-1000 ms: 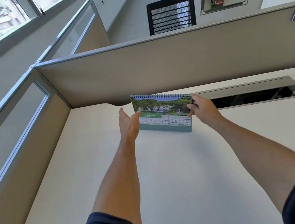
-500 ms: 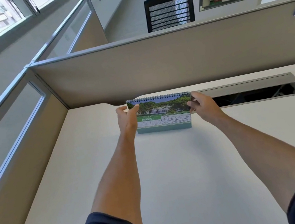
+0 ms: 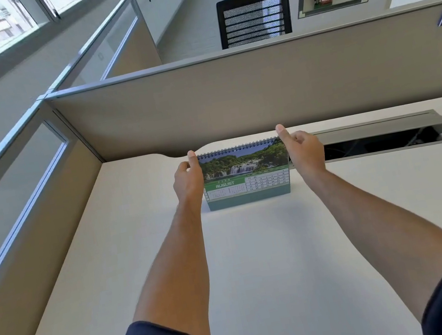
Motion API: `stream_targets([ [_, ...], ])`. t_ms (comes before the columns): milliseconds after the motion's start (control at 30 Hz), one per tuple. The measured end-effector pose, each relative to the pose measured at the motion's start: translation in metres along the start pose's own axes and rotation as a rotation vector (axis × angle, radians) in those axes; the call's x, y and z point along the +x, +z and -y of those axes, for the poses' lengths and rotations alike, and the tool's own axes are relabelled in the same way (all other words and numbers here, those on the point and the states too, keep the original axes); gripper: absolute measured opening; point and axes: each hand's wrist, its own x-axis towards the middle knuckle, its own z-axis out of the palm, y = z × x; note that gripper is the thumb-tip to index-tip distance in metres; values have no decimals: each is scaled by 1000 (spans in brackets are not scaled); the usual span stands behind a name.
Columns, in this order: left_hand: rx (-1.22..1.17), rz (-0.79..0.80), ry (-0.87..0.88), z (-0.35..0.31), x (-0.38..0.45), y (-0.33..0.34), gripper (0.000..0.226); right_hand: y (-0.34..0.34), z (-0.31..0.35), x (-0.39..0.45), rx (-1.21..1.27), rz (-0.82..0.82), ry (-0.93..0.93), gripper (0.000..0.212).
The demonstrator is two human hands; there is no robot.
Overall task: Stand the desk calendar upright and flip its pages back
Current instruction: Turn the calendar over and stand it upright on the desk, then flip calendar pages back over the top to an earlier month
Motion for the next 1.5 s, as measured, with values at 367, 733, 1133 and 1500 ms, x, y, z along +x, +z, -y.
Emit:
stream_targets([
  [367, -38, 16, -34, 2, 1, 1, 41, 6, 19, -1, -146, -73, 113, 49],
  [733, -95, 45, -77, 0, 1, 1, 25, 10, 21, -8, 8, -100, 118, 12],
  [1133, -78, 54, -156, -10, -1, 3, 28, 14, 25, -4, 56, -14, 106, 8],
  [1500, -142, 54, -218, 0, -5, 4, 44, 6, 29, 7, -70, 47, 235, 28],
])
